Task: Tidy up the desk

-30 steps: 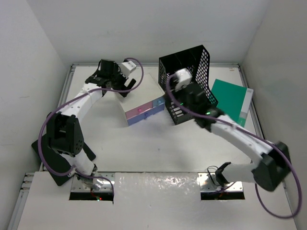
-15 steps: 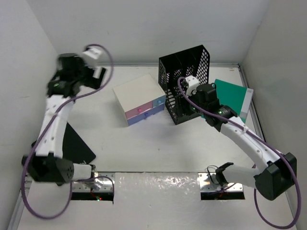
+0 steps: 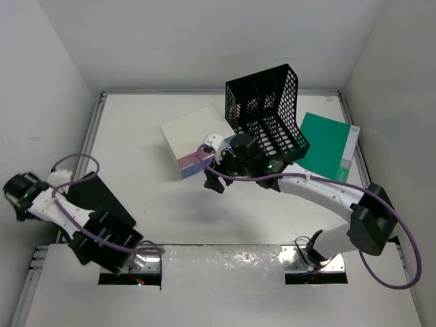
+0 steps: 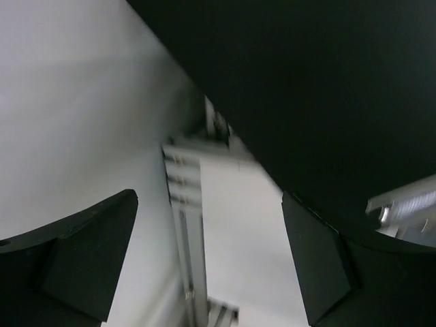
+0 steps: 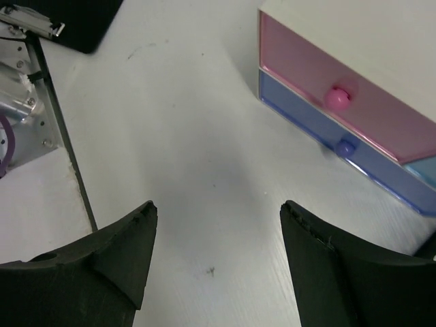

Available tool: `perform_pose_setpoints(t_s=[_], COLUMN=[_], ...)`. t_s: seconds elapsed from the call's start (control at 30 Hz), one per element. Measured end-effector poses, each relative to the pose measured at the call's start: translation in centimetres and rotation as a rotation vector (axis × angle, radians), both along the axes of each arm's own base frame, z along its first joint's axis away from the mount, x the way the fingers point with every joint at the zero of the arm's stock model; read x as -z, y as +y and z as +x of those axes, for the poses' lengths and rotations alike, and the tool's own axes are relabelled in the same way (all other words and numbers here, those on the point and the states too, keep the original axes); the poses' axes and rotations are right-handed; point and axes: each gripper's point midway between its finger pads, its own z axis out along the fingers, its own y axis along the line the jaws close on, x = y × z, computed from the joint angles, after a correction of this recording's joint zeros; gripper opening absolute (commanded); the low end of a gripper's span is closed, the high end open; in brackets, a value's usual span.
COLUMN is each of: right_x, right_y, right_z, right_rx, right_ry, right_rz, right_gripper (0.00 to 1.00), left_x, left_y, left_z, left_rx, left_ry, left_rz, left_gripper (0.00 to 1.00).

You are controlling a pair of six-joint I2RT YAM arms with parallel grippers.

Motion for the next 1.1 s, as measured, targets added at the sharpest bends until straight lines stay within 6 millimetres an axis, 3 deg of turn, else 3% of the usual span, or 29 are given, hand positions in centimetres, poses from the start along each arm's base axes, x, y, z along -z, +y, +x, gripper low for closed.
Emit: perform_pose_setpoints(t_s=[0.07, 0.1, 0.27, 0.4, 0.7, 0.87, 0.97, 1.1], right_x=[0.3, 0.6, 2.6, 3.4, 3.9, 3.9, 4.1, 4.7], right_y=[0.7, 1.1, 2.4, 2.5, 2.8, 3.2, 3.4, 3.1], right_z=[0.0, -0.1, -0.9, -1.1, -0.9, -0.4, -0.1, 0.2], right_rx=[-0.016, -0.026, -0.065, -0.070, -0.065, -0.060, -0.055, -0.045], right_ry=[0.001, 0.002, 0.034, 0.048, 0.051, 0.049, 0.048, 0.047], right_rz=[0.011, 0.009, -0.025, -0.042, -0.054, -0.059, -0.069, -0.098], right_gripper=[0.71, 0.71, 0.71, 0.70, 0.70, 0.70, 0.70, 0.71], left_x=[1.3, 1.8, 5.6, 6.5, 7.9, 7.9, 8.6, 9.8], left_y=[-0.3, -0.8, -6.7, -10.8, -11.7, -11.1, -10.8, -10.9], left_z=[-3.3, -3.9, -5.8, -6.4, -6.1, -5.7, -5.5, -6.3], left_rx=[0.038, 0.086, 0.385, 0.582, 0.703, 0.760, 0.815, 0.863], left_ry=[0.068, 0.087, 0.185, 0.208, 0.228, 0.266, 0.317, 0.397], left_rz=[-0.050, -0.049, -0.087, -0.218, -0.325, -0.263, -0.212, -0.274], left_gripper=[0.86, 0.86, 0.87, 0.87, 0.88, 0.93, 0.92, 0.88])
